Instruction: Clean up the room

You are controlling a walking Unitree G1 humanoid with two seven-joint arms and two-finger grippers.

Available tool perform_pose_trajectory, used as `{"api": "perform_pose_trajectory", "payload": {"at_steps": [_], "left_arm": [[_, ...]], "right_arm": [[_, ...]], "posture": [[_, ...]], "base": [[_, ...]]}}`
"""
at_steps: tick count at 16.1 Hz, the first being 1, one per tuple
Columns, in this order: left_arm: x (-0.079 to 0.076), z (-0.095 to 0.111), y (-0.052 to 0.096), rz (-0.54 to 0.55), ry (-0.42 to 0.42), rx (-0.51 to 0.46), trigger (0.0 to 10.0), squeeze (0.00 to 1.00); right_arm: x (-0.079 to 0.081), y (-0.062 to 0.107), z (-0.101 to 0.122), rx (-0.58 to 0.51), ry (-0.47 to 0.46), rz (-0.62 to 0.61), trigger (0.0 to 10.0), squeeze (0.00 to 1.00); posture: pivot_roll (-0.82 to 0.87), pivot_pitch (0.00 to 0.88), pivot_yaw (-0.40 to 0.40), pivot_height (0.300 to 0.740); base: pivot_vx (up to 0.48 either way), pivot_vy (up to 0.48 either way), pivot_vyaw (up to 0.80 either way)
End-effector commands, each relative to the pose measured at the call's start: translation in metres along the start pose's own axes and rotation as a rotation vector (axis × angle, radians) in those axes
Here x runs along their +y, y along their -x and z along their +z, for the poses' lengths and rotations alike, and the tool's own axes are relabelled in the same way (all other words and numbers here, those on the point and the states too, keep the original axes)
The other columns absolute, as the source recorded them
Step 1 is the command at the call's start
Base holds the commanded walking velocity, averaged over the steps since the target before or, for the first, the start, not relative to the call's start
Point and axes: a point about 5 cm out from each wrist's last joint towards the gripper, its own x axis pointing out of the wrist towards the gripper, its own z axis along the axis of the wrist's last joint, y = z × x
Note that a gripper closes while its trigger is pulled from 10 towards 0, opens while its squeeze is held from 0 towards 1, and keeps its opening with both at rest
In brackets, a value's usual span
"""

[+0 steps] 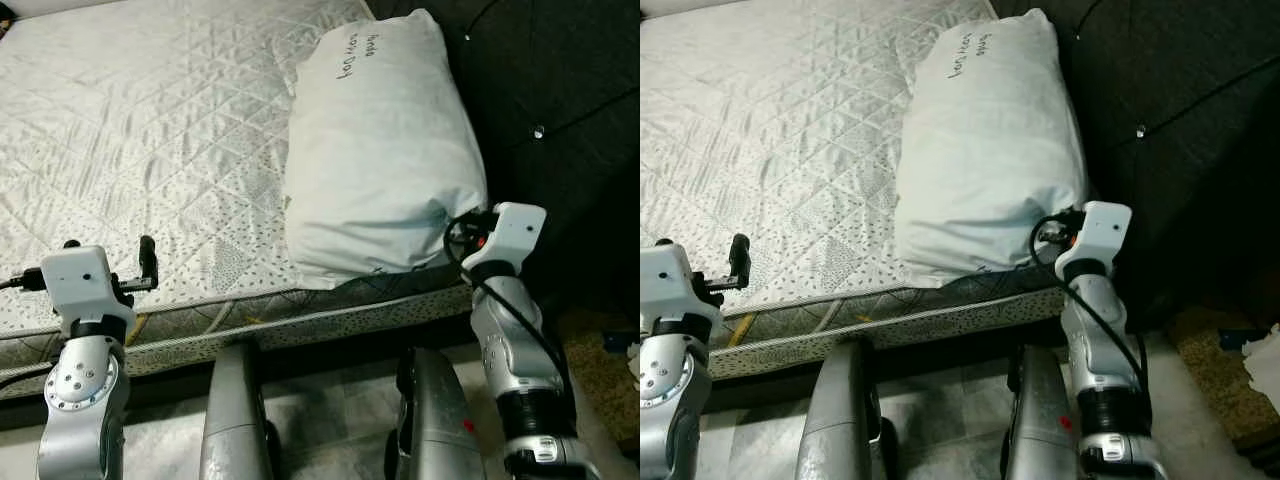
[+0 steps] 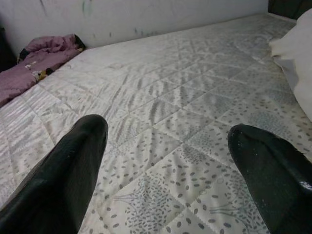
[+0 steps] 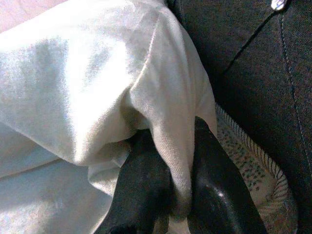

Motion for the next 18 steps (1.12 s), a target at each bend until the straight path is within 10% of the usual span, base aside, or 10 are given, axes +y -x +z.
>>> {"api": "perform_pose_trajectory", "payload": {"at_steps": [1, 4, 8, 12, 15, 18], "left_arm": [[0.005, 0.0, 0.0, 0.009, -0.013, 0.008, 10.0, 0.0], [0.004, 0.0, -0.001, 0.009, -0.013, 0.006, 10.0, 0.0], [0.006, 0.002, -0.002, 0.017, -0.021, -0.001, 10.0, 0.0], [0.011, 0.004, -0.004, 0.044, -0.033, -0.013, 10.0, 0.0], [0.009, 0.004, -0.003, 0.045, -0.033, -0.015, 10.0, 0.0], [0.006, 0.002, -0.002, 0.04, -0.031, -0.012, 10.0, 0.0]], "right_arm": [[0.01, 0.005, 0.0, 0.011, -0.006, 0.043, 0.0, 0.0], [0.014, -0.016, 0.004, 0.062, -0.003, 0.078, 0.0, 0.0], [-0.003, -0.084, 0.069, -0.01, 0.111, 0.055, 0.0, 0.0], [-0.028, -0.102, 0.112, -0.03, 0.172, -0.036, 0.0, 0.0], [-0.034, -0.104, 0.11, 0.023, 0.161, -0.045, 0.0, 0.0], [-0.009, -0.096, 0.059, 0.155, 0.173, 0.076, 0.0, 0.0]], "posture": [[0.02, 0.091, 0.108, 0.537], [0.03, 0.088, 0.109, 0.537], [0.04, 0.075, 0.103, 0.537], [0.05, 0.069, 0.093, 0.537], [0.05, 0.071, 0.087, 0.537], [0.05, 0.078, 0.091, 0.537]], "base": [[0.0, 0.0, 0.0], [0.0, 0.0, 0.0], [0.0, 0.0, 0.0], [0.0, 0.0, 0.0], [0.0, 0.0, 0.0], [0.0, 0.0, 0.0]]}}
